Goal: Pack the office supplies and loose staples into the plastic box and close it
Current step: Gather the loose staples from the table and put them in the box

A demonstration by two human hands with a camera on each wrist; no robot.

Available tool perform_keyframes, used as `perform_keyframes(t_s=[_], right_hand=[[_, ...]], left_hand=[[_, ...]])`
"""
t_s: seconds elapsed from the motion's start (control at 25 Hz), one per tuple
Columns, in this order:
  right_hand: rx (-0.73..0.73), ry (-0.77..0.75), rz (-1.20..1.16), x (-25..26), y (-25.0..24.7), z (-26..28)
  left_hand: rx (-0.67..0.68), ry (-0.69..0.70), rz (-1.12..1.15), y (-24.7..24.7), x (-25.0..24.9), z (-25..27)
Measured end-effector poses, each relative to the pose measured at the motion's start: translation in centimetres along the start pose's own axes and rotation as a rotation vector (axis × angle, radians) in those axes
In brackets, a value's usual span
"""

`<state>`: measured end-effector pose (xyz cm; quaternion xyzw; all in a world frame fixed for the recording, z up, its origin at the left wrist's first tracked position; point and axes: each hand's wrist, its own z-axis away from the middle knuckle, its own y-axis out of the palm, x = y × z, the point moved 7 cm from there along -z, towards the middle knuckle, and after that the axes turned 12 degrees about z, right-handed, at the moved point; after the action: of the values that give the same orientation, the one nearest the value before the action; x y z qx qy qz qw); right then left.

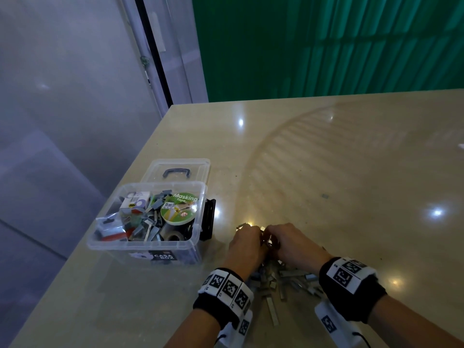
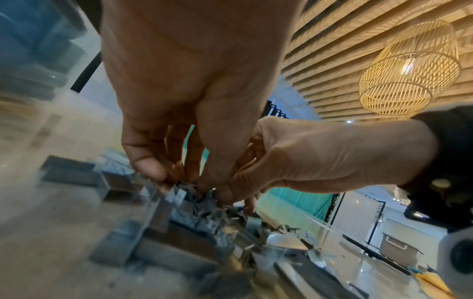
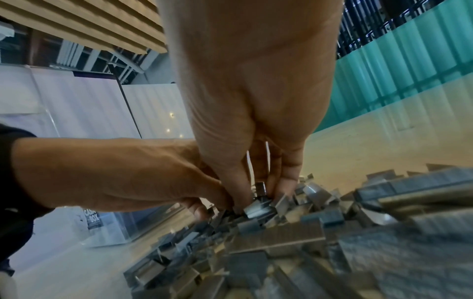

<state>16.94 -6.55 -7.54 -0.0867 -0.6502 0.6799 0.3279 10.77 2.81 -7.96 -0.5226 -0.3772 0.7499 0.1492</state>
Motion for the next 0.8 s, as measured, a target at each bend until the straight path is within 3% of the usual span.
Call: perform_keyframes(t_s=[0.2,0.44,0.64,0.8], right_hand=[[0.007,0.081,-0.039,-1.3,-0.5,0.5],[-0.093,0.051,-0.116,0.6,-6.9,-0.8],[-0.205,-0.151,-0.234,8.1,-12.8,-3.9],[-0.198,-0.254,-0.339,15.3,-13.1,-6.5]], left_hand=[[-0.064,0.015,0.047,-1.5,0.0,0.8],[-0.106,0.170,0.100,-5.1,-3.9,3.8],[-0.329,0.335,0.193,-13.8,-5.7,7.8],[-0.538,0.263,0.215,-21.5,-0.1,9.8]])
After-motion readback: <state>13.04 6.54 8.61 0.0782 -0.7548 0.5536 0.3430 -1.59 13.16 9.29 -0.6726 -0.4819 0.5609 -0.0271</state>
